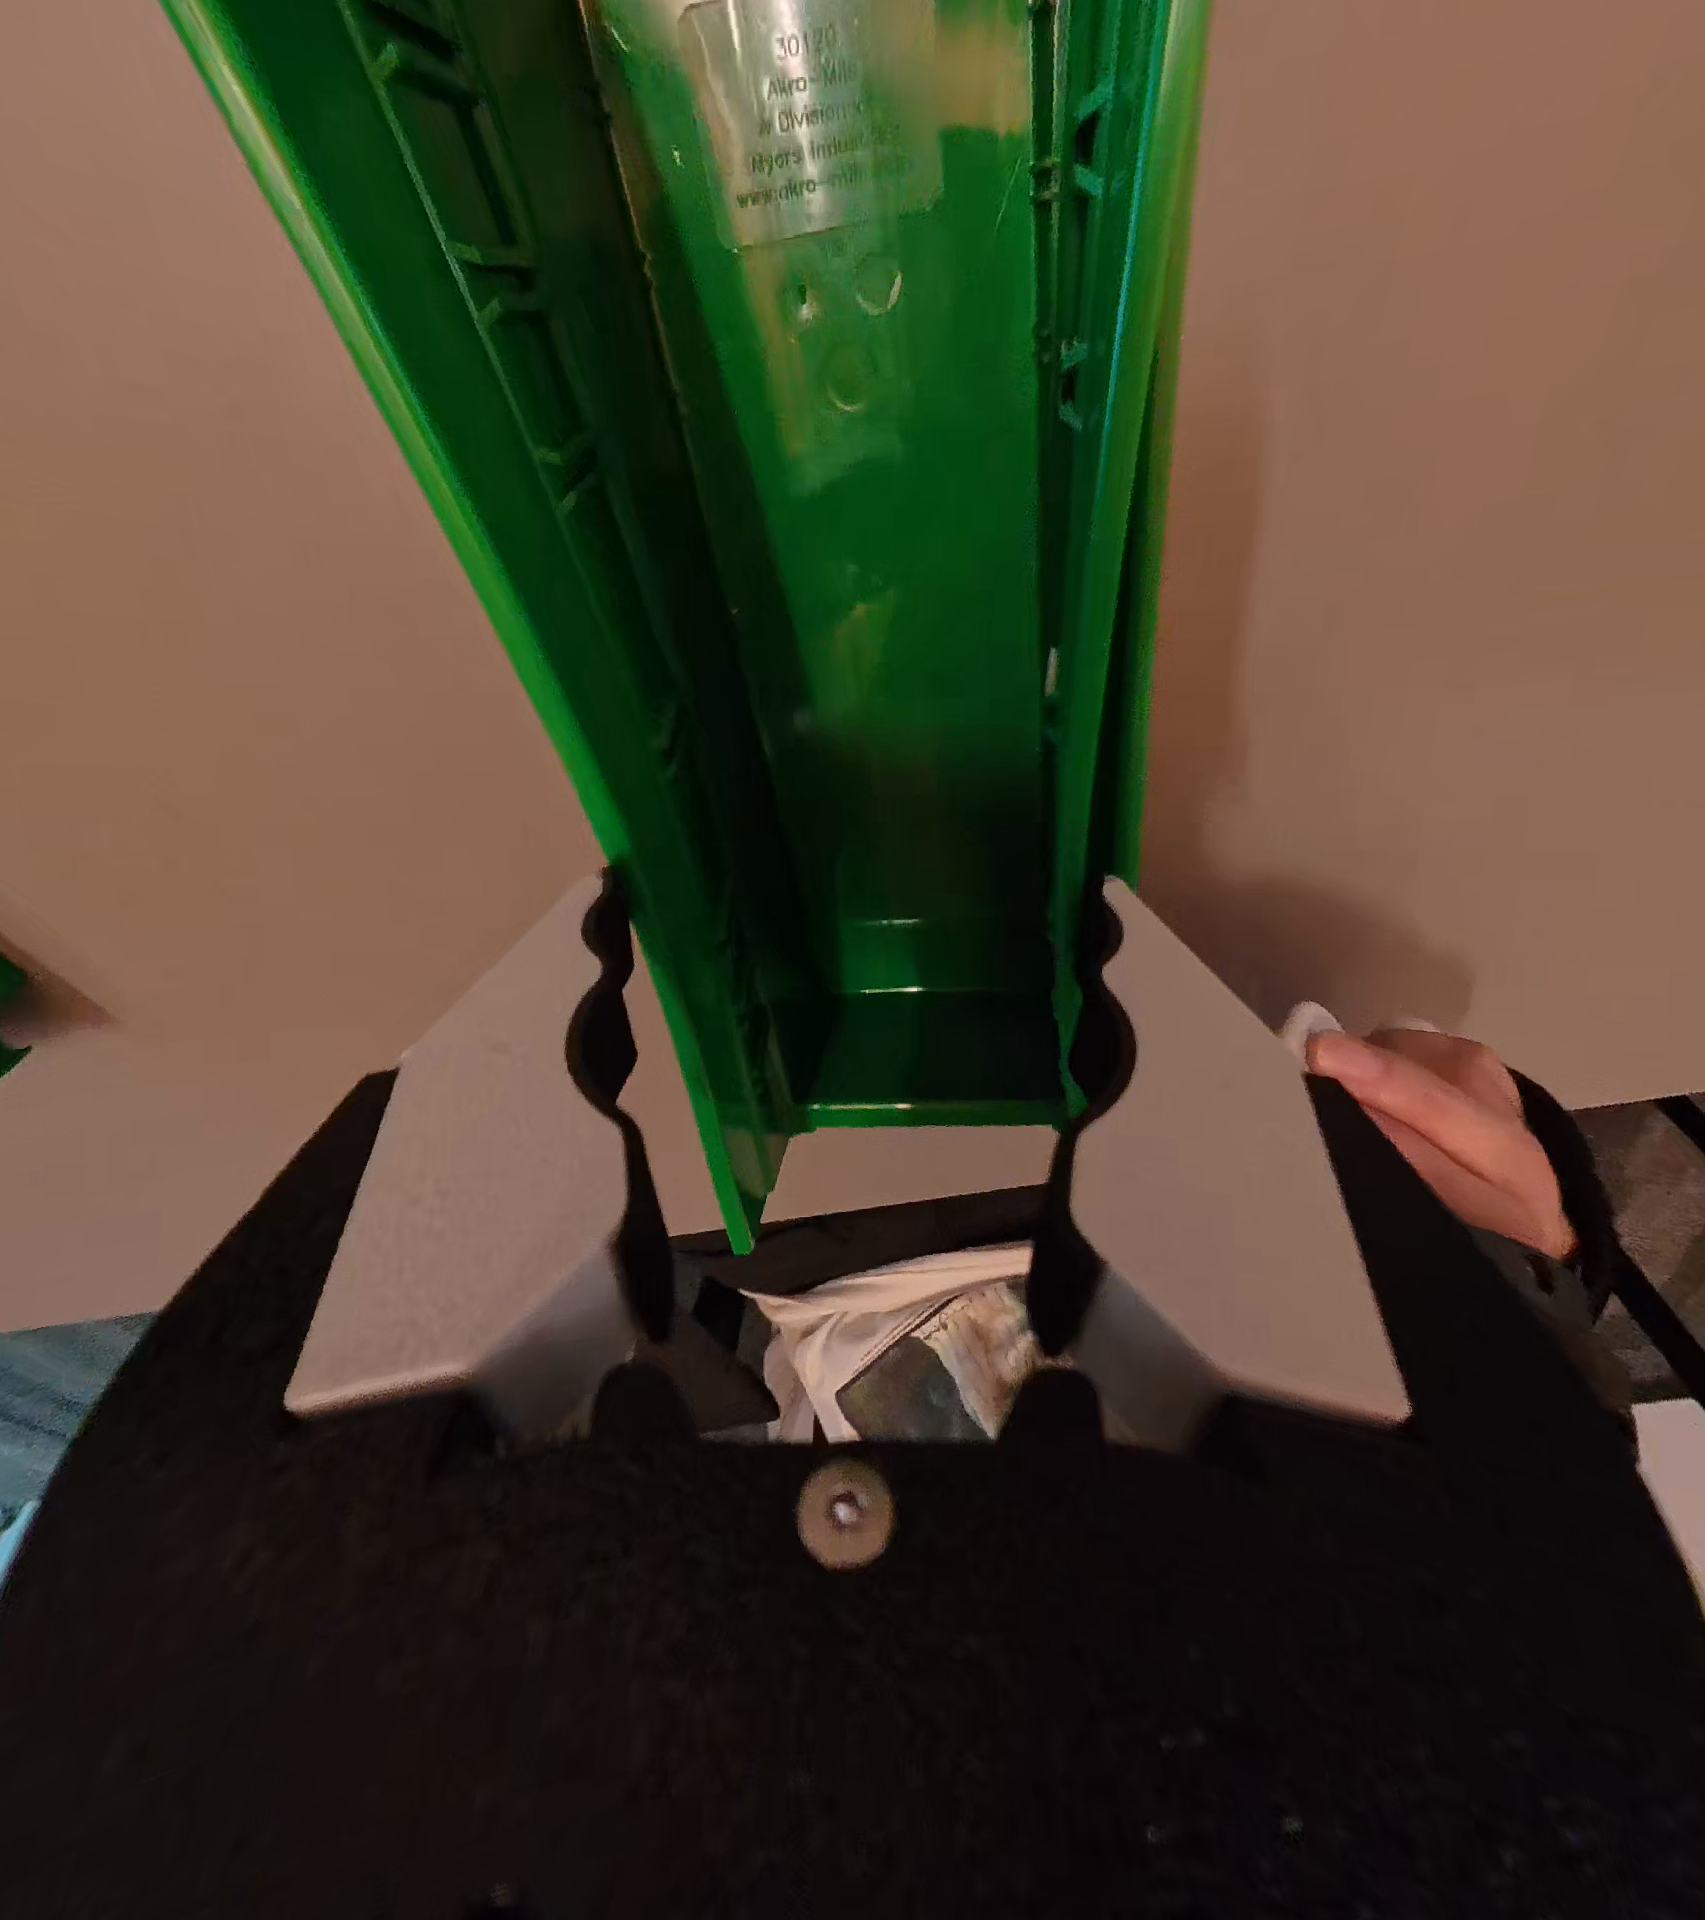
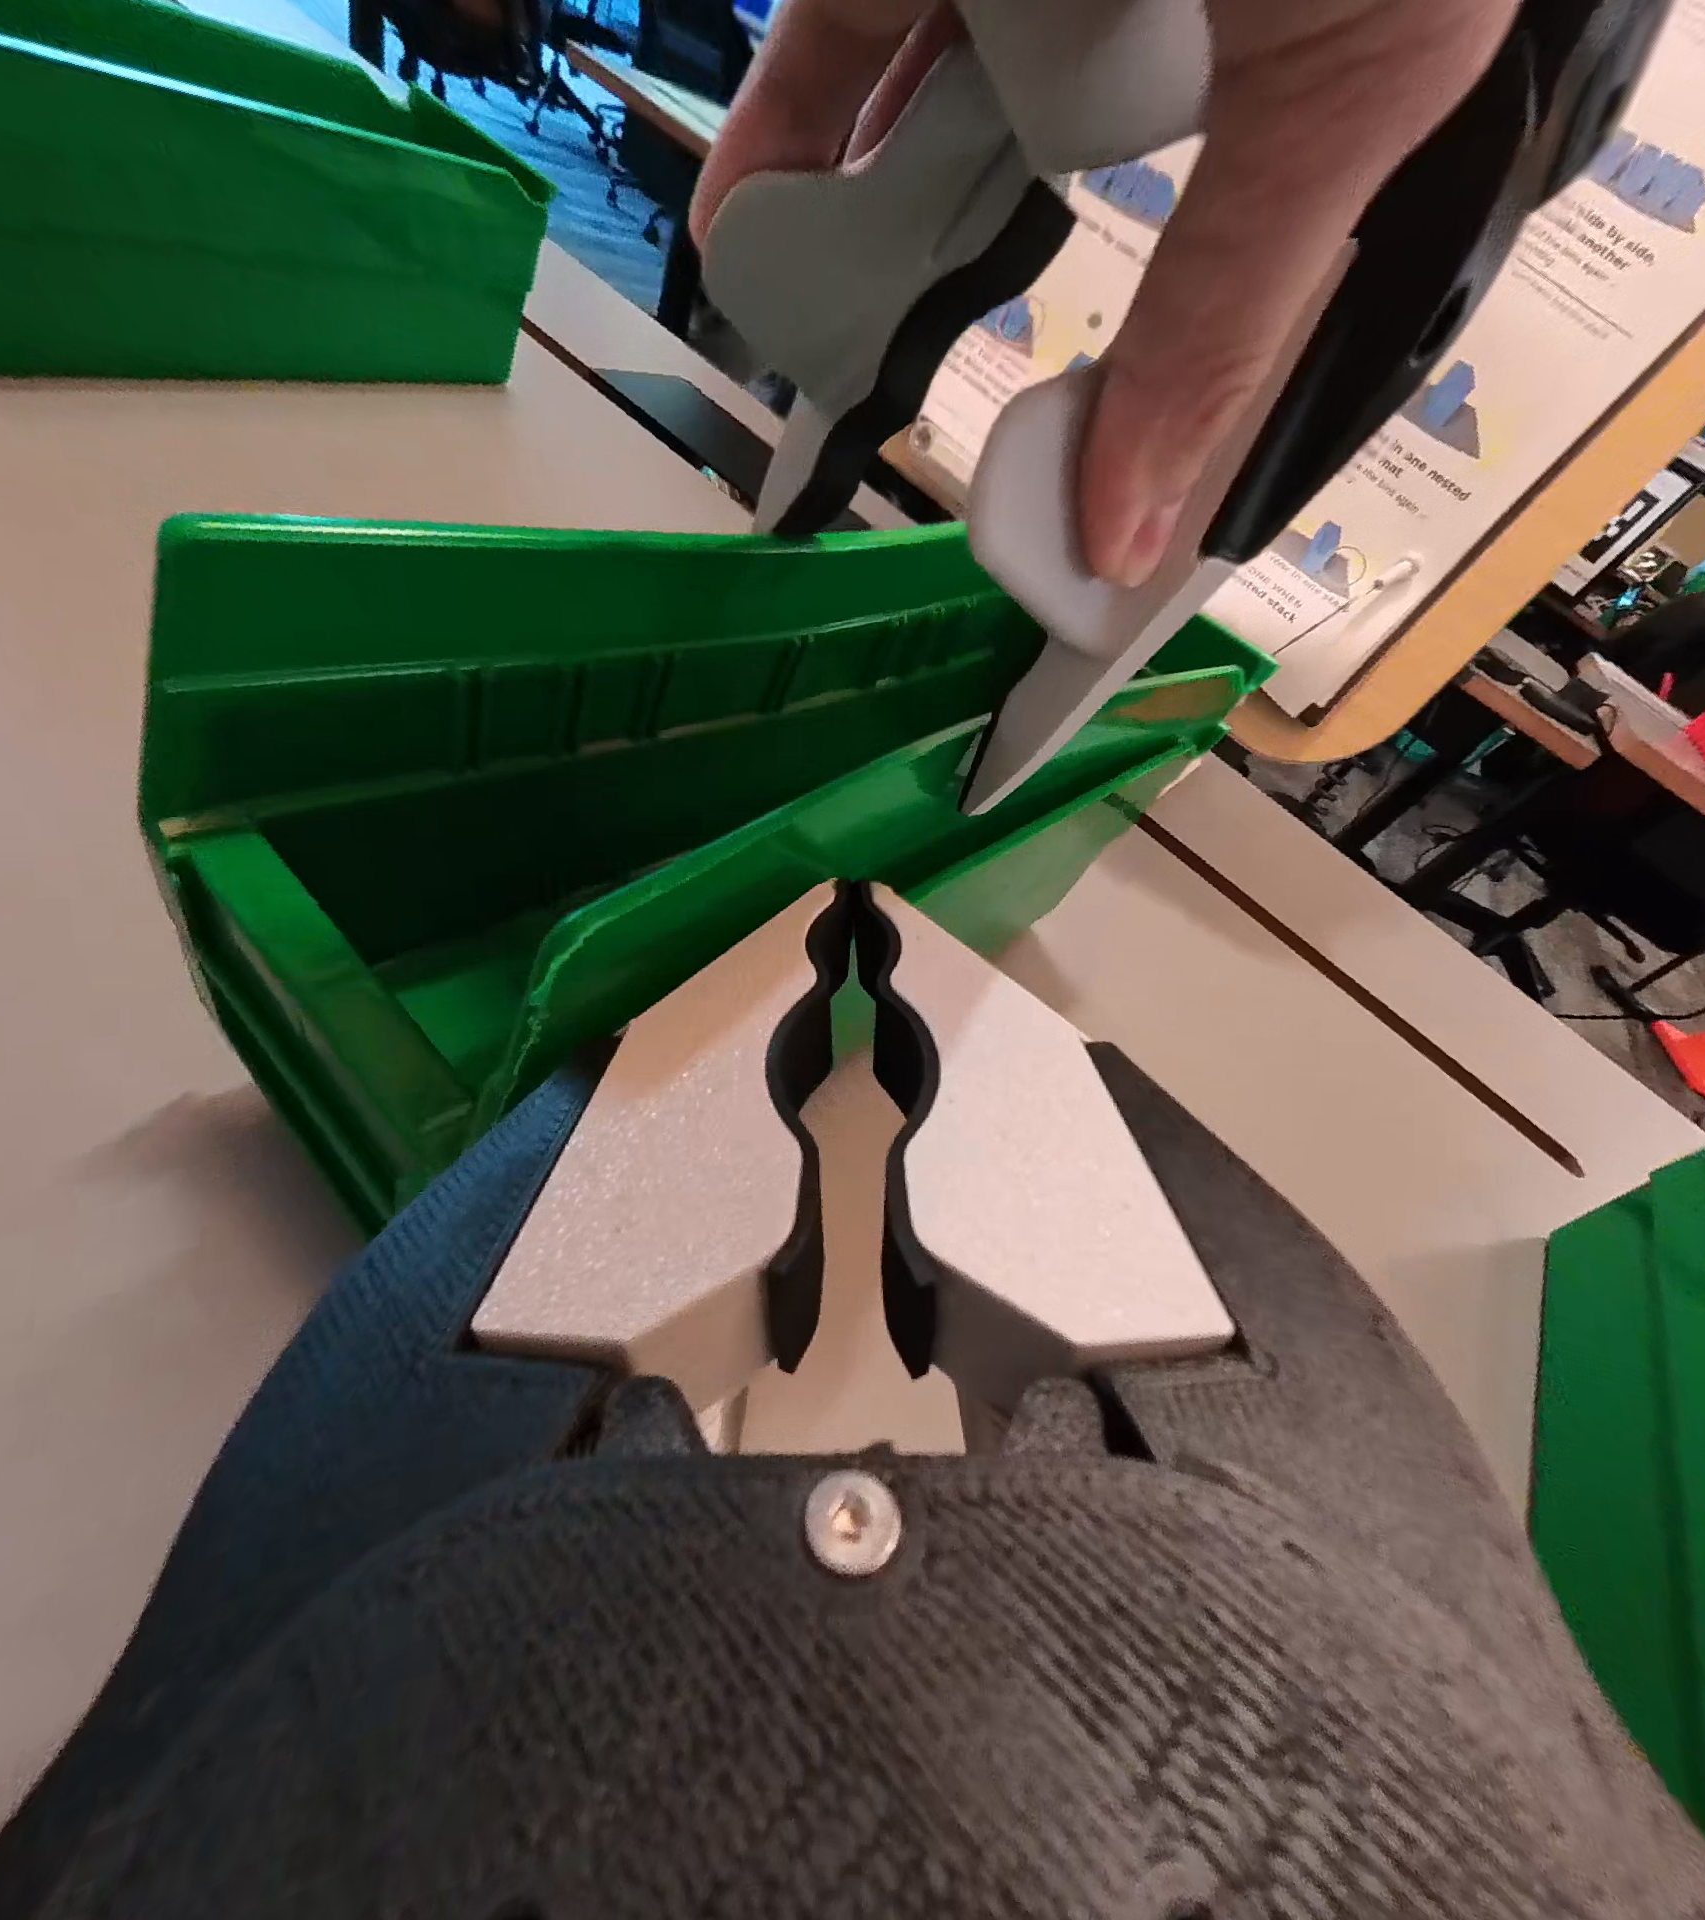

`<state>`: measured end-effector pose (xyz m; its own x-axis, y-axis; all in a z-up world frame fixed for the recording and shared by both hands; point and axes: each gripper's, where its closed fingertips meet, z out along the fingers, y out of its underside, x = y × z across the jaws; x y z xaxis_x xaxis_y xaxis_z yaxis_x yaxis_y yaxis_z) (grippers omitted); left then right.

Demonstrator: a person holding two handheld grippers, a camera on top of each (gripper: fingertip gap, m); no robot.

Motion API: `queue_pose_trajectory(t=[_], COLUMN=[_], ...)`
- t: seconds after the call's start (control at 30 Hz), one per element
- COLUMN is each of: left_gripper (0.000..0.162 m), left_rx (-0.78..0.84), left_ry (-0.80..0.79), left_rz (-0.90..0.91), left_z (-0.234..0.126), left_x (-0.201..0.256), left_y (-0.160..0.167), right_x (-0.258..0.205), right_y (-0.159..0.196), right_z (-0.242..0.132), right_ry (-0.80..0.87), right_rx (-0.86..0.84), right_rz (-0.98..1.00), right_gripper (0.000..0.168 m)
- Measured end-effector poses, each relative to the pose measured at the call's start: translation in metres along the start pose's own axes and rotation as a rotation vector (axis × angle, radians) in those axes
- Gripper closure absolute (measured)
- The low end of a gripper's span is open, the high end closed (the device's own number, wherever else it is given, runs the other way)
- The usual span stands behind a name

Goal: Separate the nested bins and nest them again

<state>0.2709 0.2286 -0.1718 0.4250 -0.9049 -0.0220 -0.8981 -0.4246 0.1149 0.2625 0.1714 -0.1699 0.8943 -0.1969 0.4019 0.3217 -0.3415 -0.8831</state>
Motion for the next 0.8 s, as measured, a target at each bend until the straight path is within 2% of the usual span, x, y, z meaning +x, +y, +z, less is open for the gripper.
queue_pose_trajectory(t=[0.23, 0.6, 0.73, 0.8], left_gripper=[0.079, 0.081, 0.080, 0.079], left_rx=[-0.025, -0.037, -0.019, 0.002], left_ry=[-0.080, -0.069, -0.092, -0.068], left_rz=[0.025, 0.032, 0.043, 0.042], left_z=[-0.008, -0.018, -0.032, -0.042], left_x=[0.000, -0.001, -0.002, 0.001], left_y=[0.003, 0.012, 0.012, 0.010], right_x=[-0.003, -0.002, -0.002, 0.006], right_y=[0.002, 0.000, 0.002, 0.004], right_z=[0.002, 0.003, 0.003, 0.001], right_ry=[0.036, 0.039, -0.007, 0.024], right_rx=[-0.032, 0.003, 0.018, 0.020], right_rz=[-0.069, -0.017, 0.044, 0.037], right_gripper=[0.168, 0.168, 0.168, 0.168])
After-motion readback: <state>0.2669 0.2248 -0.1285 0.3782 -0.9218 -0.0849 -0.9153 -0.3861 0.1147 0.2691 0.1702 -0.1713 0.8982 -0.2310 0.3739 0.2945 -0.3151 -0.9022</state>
